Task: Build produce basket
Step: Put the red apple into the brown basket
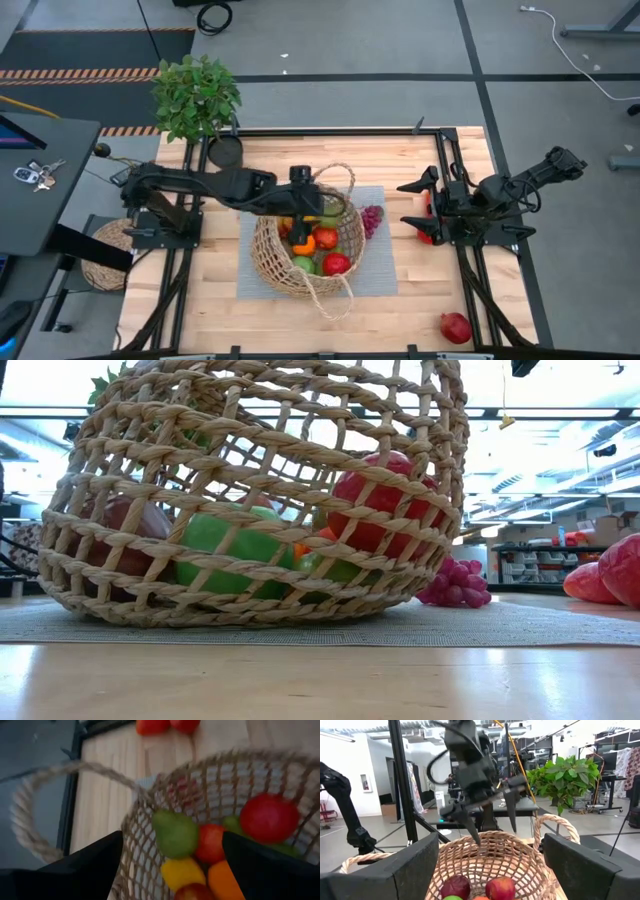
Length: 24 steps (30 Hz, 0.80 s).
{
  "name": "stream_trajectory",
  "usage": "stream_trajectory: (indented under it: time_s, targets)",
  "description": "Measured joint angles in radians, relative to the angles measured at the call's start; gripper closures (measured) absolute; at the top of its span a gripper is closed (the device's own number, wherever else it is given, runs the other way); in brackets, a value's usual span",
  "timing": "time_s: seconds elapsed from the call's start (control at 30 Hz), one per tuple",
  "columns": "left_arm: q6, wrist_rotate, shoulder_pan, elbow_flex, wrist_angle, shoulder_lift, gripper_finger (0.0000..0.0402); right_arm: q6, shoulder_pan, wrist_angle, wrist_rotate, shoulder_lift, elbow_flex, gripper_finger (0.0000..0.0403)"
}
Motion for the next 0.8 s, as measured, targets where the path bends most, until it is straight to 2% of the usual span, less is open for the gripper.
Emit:
stream_trajectory:
  time_s: [0.33,0.57,0.8]
  targets:
    - [-0.068,-0.038,-0.062,-0.025,-0.025,-0.098,0.0054,0.008,0.001,-0.004,0.0,0.015,0.0,0.0039]
    - [-0.148,-0.101,-0.096,-0.194,-0.001,-0.205,0.0054,0.011,0.001,-0.002,0.0,0.021,0.0,0.0039]
    - [-0.221,-0.11,-0.099,-0.413,0.143,-0.4,0.0054,0.009,0.001,0.004,-0.001,0.028,0.0,0.0039]
